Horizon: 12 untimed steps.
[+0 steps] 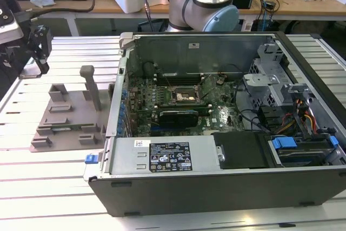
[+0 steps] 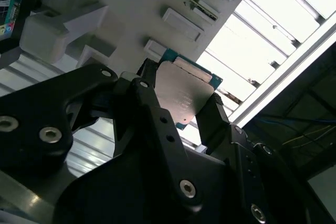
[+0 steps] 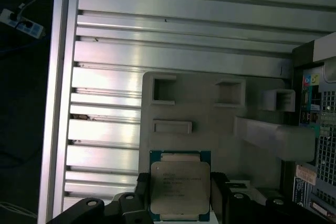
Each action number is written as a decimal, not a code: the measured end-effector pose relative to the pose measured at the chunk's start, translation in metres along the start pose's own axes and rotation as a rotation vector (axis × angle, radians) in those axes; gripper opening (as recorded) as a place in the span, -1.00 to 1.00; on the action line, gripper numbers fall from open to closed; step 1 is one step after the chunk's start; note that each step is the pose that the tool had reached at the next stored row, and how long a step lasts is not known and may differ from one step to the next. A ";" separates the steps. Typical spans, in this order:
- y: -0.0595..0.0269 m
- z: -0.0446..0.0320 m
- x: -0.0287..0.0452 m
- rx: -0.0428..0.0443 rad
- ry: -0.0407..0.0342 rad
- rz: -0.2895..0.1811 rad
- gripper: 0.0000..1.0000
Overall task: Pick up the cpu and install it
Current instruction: 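Pick up the cpu and move it towards the insertion slot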
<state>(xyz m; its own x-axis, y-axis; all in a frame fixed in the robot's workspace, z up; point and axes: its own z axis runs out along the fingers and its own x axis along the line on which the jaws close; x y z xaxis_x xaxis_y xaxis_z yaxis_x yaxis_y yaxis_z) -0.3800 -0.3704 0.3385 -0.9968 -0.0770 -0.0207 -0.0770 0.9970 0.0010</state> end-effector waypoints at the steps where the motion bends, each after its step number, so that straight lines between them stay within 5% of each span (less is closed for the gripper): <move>1: 0.0000 -0.0017 0.0000 0.0000 0.0000 0.000 0.09; 12: 0.0000 -0.0195 -0.0004 0.0000 0.0000 0.000 0.09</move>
<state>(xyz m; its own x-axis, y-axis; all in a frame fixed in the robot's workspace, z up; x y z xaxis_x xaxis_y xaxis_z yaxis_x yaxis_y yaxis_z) -0.3800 -0.3704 0.3580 -0.9968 -0.0770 -0.0207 -0.0770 0.9970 0.0009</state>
